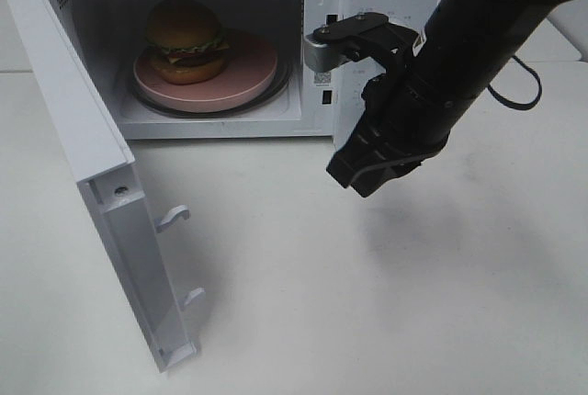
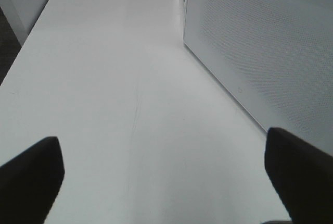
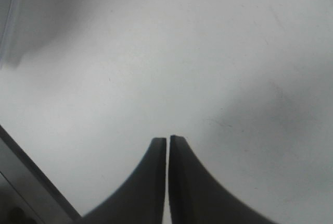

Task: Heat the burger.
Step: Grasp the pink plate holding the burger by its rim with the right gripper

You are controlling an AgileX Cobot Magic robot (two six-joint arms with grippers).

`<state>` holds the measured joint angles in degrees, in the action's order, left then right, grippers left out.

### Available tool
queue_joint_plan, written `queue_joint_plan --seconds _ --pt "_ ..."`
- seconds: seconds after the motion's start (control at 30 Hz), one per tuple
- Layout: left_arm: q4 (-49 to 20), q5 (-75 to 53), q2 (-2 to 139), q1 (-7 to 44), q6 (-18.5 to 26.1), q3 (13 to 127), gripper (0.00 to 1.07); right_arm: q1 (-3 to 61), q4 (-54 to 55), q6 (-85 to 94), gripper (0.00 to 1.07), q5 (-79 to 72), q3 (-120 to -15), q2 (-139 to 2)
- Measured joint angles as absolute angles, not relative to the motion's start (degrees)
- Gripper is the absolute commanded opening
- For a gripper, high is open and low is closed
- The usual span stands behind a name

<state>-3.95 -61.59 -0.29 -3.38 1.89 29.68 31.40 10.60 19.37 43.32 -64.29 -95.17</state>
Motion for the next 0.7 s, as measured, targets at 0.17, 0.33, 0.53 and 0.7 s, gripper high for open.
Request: queue_joint_plan --seconds 0.17,0.33,0.53,0.7 --pt "-3.95 -61.59 -0.29 -3.38 1.89 29.68 1.0 31.4 8.14 36.96 0.07 46.58 -65.95 -95.17" --pt "-3.95 -61.59 -0.29 -3.38 1.89 29.68 1.0 31.4 6.93 54.14 0.08 46.81 -66.0 -95.17" --pt "-3.95 -61.59 -0.29 -3.38 1.89 29.68 1.0 31.4 5.5 72.77 0.1 46.81 -66.0 -95.17" --pt "-3.95 -61.59 -0.29 -3.38 1.89 29.68 1.0 31.4 5.21 82.16 0.12 46.64 -66.0 -95.17"
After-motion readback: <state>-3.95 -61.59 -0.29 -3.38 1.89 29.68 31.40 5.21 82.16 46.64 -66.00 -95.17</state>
